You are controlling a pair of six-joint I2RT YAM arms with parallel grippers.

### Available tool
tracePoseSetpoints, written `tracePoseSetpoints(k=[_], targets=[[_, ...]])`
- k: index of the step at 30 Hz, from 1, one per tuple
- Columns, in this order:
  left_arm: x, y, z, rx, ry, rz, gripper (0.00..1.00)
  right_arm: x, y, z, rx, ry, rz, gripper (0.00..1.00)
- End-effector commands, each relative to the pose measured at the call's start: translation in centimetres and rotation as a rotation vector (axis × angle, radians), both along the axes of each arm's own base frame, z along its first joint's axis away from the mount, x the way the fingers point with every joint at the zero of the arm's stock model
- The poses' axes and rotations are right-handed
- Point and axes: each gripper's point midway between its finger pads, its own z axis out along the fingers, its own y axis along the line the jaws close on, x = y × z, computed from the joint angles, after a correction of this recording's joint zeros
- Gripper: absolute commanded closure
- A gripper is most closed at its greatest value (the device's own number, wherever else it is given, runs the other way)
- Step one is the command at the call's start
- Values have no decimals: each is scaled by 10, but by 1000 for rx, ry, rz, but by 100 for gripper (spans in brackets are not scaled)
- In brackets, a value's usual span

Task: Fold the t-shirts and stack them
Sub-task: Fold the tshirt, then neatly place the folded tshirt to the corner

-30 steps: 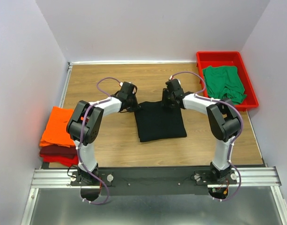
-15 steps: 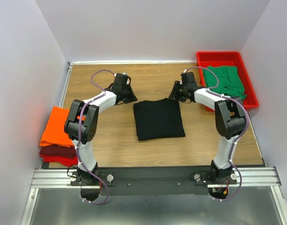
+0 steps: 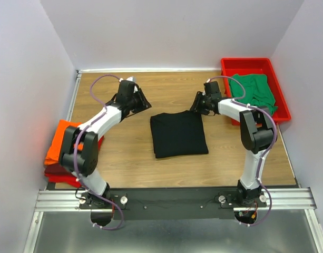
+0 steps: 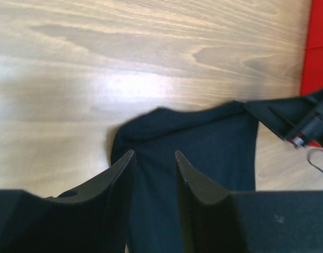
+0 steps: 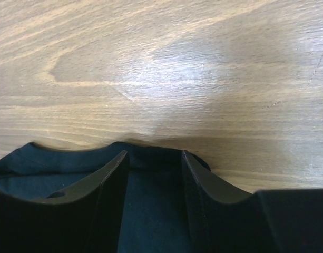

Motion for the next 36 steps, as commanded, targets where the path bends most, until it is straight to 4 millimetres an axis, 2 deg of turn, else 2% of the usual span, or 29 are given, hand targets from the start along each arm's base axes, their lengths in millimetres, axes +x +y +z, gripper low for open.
tracePoseSetpoints(k=[1,2,3,4,5,6,7,8,10,11,12,13,15,16,17,18,20,24,31,36], targets=[[-30,15,5,7,-8,64,55,6,-2,28,9,-54,1,48],[-47,23,-2,13,-6,99,54,6,-3,38,11,-76,-1,48],[-66,24,-21,43,28,102,51,5,-4,40,10,-81,-1,48],[-74,27,-26,61,26,117,47,3,-5,43,10,-84,-5,48],[-77,32,-24,77,4,142,41,3,-6,55,18,-106,-10,48],[-84,33,-31,84,17,137,41,0,-6,52,16,-98,-9,48],[-97,34,-46,90,56,121,41,-3,-7,59,24,-107,-18,48],[-100,34,-48,89,57,117,41,-7,-8,61,28,-107,-20,48],[-107,26,-52,64,54,74,40,-12,-10,71,34,-125,-29,48],[-118,19,-60,39,79,32,39,-21,-12,64,30,-104,-27,48],[-117,11,-56,5,50,10,38,-25,-12,65,31,-105,-25,47],[-123,8,-63,-3,60,-10,37,-31,-13,69,34,-110,-26,47],[-129,-7,-67,-35,56,-79,36,-46,-18,59,25,-83,-27,44],[-133,-11,-70,-45,64,-112,35,-51,-19,63,30,-91,-26,43],[-134,-15,-73,-49,70,-128,35,-55,-20,62,31,-86,-24,41],[-136,-17,-83,-41,94,-144,34,-64,-22,52,24,-61,-22,41],[-140,-25,-92,-43,113,-186,34,-72,-23,53,26,-62,-16,40],[-140,-34,-99,-65,122,-210,34,-89,-27,38,14,-24,-12,40],[-144,-39,-119,-49,193,-221,35,-102,-29,25,2,8,-9,40],[-148,-47,-130,-32,240,-237,41,-105,-29,19,1,24,-8,40]])
